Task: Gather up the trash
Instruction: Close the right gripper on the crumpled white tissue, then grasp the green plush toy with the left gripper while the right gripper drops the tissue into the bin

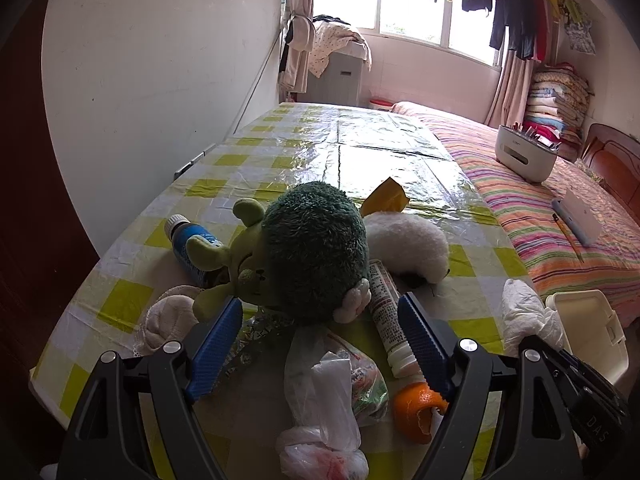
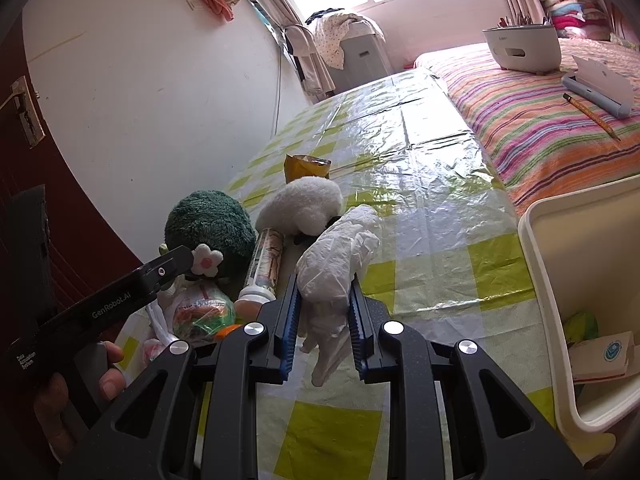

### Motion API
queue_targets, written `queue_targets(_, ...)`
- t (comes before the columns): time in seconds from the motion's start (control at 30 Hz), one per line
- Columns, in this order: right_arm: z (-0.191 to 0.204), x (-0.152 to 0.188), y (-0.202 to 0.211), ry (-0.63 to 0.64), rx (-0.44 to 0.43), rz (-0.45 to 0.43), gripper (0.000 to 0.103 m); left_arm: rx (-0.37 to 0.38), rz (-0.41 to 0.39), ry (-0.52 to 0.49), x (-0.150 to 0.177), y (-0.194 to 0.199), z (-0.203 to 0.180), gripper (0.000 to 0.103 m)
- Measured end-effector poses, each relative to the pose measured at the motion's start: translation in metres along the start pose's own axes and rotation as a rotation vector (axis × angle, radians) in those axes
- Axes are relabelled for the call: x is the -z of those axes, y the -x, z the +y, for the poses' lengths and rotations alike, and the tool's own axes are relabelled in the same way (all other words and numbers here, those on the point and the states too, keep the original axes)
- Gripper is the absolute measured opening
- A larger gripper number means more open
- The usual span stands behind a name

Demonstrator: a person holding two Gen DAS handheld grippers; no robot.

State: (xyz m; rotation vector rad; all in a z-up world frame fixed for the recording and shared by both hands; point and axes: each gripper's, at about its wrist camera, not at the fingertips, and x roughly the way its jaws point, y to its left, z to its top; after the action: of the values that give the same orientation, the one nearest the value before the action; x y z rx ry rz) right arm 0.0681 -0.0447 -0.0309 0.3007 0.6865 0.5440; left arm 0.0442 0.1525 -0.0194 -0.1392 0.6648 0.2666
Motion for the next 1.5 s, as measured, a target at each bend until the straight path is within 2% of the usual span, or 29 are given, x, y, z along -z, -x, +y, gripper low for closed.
queue_targets(0.1, -0.001, -0.001, 0.000, 0.005, -0.002, -0.006, 0.022, -0.024, -0.004, -0.004, -0.010, -0.008, 0.001, 0.078)
queue_targets(0.23, -0.003, -0.001, 0.003, -0.003, -0.009, -0.011, 0.022, -0.045, 0.052, 0.000, -0.023, -0.028, 0.000, 0.078)
queue_targets(0.4, -0.008, -0.002, 0.007, -0.014, -0.014, -0.020, 0.022, -0.123, 0.044, -0.060, -0.028, -0.040, -0.007, 0.078)
queue_targets(0.47, -0.010, -0.003, 0.009, -0.022, -0.012, -0.023, 0.022, -0.132, 0.035, -0.076, -0.028, -0.040, -0.008, 0.077)
queue_targets(0.5, -0.012, -0.003, 0.010, -0.028, -0.013, -0.026, 0.022, -0.135, 0.025, -0.084, -0.027, -0.039, -0.008, 0.074)
queue_targets(0.53, -0.013, -0.003, 0.012, -0.033, -0.015, -0.029, 0.022, -0.150, 0.014, -0.096, -0.027, -0.039, -0.008, 0.062)
queue_targets(0.57, -0.014, -0.004, 0.013, -0.036, -0.015, -0.032, 0.022, -0.146, 0.002, -0.106, -0.027, -0.038, -0.008, 0.051)
queue_targets(0.6, -0.015, -0.004, 0.015, -0.041, -0.015, -0.038, 0.022, -0.129, 0.001, -0.104, -0.028, -0.038, -0.008, 0.046)
queue_targets(0.67, -0.017, -0.005, 0.020, -0.046, -0.016, -0.050, 0.022, -0.114, -0.001, -0.080, -0.029, -0.037, -0.005, 0.045)
queue_targets(0.97, -0.026, -0.008, 0.033, -0.072, -0.023, -0.095, 0.022, -0.059, -0.045, -0.025, -0.029, -0.024, -0.005, 0.043)
queue_targets(1.1, -0.029, -0.009, 0.037, -0.079, -0.025, -0.109, 0.022, -0.042, -0.080, -0.040, -0.032, -0.012, -0.013, 0.043)
queue_targets(1.5, -0.045, -0.012, 0.049, -0.117, -0.010, -0.148, 0.022, 0.084, -0.121, -0.074, -0.031, 0.020, -0.044, 0.043)
